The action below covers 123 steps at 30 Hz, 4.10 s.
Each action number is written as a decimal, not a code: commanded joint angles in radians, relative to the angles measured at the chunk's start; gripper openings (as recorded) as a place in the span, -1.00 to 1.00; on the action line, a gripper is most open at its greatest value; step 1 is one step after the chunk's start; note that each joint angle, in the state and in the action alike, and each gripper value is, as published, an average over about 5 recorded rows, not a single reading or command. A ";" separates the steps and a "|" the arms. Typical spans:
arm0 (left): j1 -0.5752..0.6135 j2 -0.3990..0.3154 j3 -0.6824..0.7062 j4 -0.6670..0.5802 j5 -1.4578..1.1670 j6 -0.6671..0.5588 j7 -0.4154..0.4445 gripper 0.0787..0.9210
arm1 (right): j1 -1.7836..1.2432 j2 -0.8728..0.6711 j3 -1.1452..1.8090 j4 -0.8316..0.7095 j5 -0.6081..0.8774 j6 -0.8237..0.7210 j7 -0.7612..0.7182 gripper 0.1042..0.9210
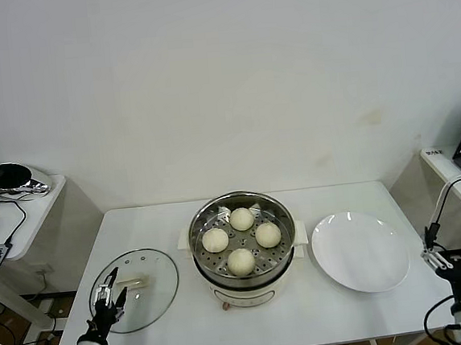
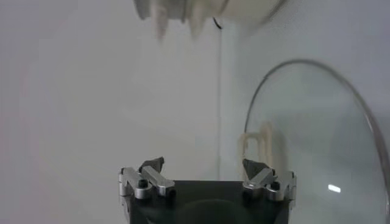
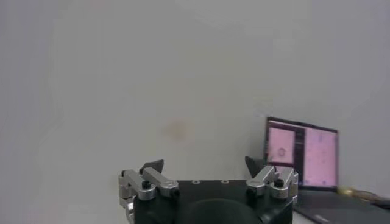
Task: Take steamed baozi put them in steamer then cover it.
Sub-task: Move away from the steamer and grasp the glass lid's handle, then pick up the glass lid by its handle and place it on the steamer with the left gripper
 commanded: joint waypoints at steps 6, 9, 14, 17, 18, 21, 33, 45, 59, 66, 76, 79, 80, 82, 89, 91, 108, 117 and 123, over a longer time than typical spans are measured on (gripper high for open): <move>-0.200 -0.002 0.051 0.177 0.069 -0.003 0.011 0.77 | -0.033 0.032 0.050 0.008 -0.008 0.008 0.012 0.76; -0.212 -0.004 0.054 0.192 0.058 -0.004 0.014 0.77 | -0.034 0.032 0.050 0.008 -0.009 0.008 0.011 0.76; -0.214 -0.004 0.059 0.207 0.038 -0.009 0.017 0.77 | -0.035 0.032 0.046 0.007 -0.009 0.008 0.010 0.76; -0.212 -0.006 0.058 0.209 0.035 -0.017 0.016 0.73 | -0.033 0.031 0.041 0.005 -0.010 0.008 0.009 0.76; -0.211 -0.007 0.058 0.209 0.035 -0.020 0.015 0.69 | -0.032 0.031 0.038 0.004 -0.011 0.008 0.009 0.76; -0.211 -0.011 0.057 0.211 0.031 -0.028 0.009 0.52 | -0.030 0.032 0.029 0.002 -0.014 0.008 0.008 0.76; -0.168 -0.010 0.037 0.162 0.008 -0.042 -0.045 -0.30 | -0.026 0.028 -0.002 0.004 -0.008 0.002 0.006 0.76; 0.087 0.057 -0.108 -0.278 -0.117 0.121 0.003 -0.87 | -0.018 0.019 -0.015 -0.001 -0.011 0.001 0.000 0.76; 0.037 0.230 0.061 -0.616 -0.269 0.430 0.191 -0.87 | -0.042 0.027 -0.062 0.020 -0.034 0.006 -0.018 0.76; -0.213 0.213 0.413 -0.582 -0.201 0.522 0.232 -0.87 | -0.024 0.076 -0.063 0.005 -0.134 0.007 -0.002 0.76; -0.428 0.034 0.703 -0.488 0.029 0.712 0.384 -0.87 | -0.004 0.104 -0.067 -0.033 -0.235 0.008 0.022 0.76; -0.451 -0.013 0.732 -0.459 0.093 0.736 0.431 -0.87 | 0.000 0.110 -0.077 -0.044 -0.252 0.012 0.024 0.76; -0.457 -0.033 0.740 -0.447 0.116 0.739 0.444 -0.87 | 0.001 0.111 -0.080 -0.048 -0.255 0.013 0.024 0.76; -0.462 -0.073 0.752 -0.426 0.158 0.742 0.463 -0.87 | 0.001 0.111 -0.085 -0.053 -0.259 0.016 0.024 0.76; -0.484 -0.177 0.774 -0.357 0.235 0.765 0.518 -0.87 | 0.000 0.112 -0.095 -0.063 -0.274 0.024 0.024 0.76; -0.491 -0.191 0.774 -0.344 0.241 0.768 0.525 -0.87 | -0.001 0.113 -0.098 -0.065 -0.277 0.026 0.024 0.76; -0.493 -0.282 0.793 -0.253 0.300 0.767 0.501 -0.87 | -0.004 0.112 -0.113 -0.072 -0.280 0.034 0.024 0.76; -0.486 -0.298 0.775 -0.213 0.320 0.756 0.483 -0.87 | -0.007 0.104 -0.118 -0.083 -0.275 0.043 0.021 0.76; -0.483 -0.304 0.761 -0.195 0.327 0.748 0.470 -0.87 | -0.009 0.099 -0.119 -0.087 -0.271 0.047 0.020 0.76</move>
